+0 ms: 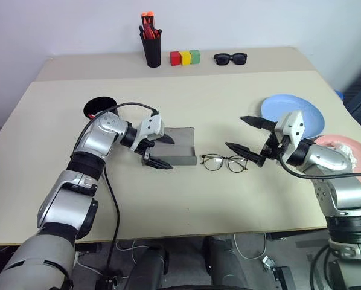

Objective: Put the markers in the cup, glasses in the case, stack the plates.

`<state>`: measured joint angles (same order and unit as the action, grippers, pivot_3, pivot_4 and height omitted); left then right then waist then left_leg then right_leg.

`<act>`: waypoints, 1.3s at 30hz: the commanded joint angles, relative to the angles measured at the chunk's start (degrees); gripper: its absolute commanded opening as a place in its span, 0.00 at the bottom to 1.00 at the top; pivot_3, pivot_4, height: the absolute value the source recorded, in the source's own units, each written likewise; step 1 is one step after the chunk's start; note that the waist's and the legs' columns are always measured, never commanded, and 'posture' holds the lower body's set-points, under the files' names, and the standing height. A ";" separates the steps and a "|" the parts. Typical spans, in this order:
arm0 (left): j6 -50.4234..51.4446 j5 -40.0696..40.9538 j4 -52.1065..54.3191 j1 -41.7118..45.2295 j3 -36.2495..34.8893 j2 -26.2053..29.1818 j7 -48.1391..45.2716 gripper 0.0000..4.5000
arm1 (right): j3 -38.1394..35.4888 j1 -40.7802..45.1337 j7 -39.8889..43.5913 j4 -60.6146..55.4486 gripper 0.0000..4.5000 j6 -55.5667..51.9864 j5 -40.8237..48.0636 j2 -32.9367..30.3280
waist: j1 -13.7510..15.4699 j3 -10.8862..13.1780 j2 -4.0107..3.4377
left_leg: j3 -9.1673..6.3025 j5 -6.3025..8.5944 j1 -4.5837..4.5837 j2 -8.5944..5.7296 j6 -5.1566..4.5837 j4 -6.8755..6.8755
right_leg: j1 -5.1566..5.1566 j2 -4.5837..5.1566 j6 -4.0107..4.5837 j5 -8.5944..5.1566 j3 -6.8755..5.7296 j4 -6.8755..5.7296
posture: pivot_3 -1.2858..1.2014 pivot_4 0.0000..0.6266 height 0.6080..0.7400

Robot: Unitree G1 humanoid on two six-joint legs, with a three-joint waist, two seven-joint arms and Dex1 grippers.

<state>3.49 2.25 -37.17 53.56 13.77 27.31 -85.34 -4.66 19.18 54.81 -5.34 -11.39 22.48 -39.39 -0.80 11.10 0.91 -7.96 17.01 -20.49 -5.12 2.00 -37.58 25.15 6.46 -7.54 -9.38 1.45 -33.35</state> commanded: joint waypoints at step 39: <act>36.66 35.98 56.05 -34.95 -24.25 15.29 21.21 1.00 | 21.84 12.72 1.16 -2.54 0.56 -10.72 -28.17 -8.19 | 0.03 0.01 -0.03 | 0.01 0.05 -0.04 0.04 -0.05 -0.21 | 0.00 0.02 0.02 -0.02 0.02 -0.08 | 0.52 0.24 1.00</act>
<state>40.76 36.99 17.09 18.62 -9.77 41.80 -64.50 17.46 31.46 55.54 -7.36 -22.87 -4.79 -47.12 -0.77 11.12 0.89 -7.95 17.06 -20.54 -5.08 1.95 -37.79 25.15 6.48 -7.52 -9.40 1.47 -33.43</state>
